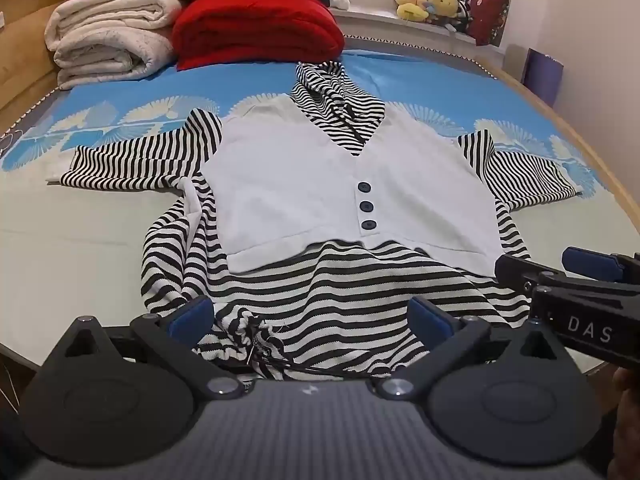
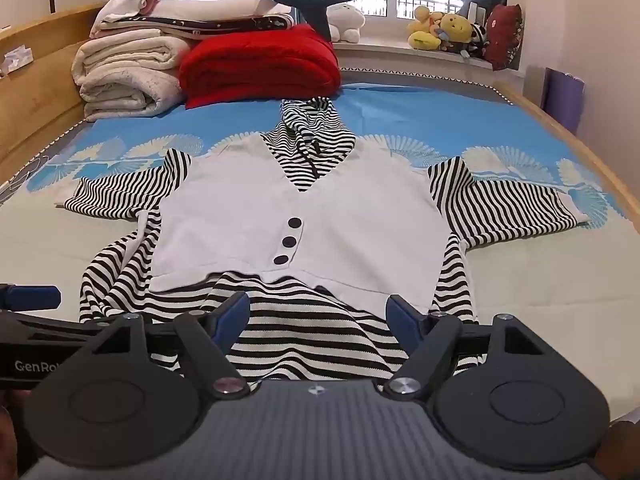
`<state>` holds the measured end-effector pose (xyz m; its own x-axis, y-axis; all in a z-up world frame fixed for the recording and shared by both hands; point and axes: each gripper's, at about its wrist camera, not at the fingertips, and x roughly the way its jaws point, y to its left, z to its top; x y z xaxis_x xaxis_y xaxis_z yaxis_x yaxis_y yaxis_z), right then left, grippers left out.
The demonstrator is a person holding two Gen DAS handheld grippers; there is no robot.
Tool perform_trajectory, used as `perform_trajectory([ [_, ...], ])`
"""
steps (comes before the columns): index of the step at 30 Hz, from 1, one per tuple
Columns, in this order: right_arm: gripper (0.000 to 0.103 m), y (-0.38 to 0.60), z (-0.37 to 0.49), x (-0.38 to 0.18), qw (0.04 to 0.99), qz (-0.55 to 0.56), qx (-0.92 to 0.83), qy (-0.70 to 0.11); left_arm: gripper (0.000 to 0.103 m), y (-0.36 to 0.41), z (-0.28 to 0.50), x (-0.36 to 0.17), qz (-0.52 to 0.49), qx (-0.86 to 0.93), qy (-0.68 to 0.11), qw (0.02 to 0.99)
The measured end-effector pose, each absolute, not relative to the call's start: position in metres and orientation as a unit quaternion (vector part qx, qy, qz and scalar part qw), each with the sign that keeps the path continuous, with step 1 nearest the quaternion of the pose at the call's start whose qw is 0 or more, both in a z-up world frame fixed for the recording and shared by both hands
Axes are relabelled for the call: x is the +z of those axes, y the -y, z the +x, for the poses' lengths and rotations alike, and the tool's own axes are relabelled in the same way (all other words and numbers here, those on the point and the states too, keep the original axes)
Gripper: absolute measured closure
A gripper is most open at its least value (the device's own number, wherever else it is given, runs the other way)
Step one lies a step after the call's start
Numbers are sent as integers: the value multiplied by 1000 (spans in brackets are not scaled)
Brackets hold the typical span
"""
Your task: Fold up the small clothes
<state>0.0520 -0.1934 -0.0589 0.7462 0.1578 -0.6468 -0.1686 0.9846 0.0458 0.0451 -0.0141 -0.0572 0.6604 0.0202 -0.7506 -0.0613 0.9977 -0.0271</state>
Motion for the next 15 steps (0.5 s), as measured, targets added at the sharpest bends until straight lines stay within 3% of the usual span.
perform_trajectory([
  [15,26,191,54,-60,935,-9,87,-345,0,12,45,-62,-27,23,-418,908],
])
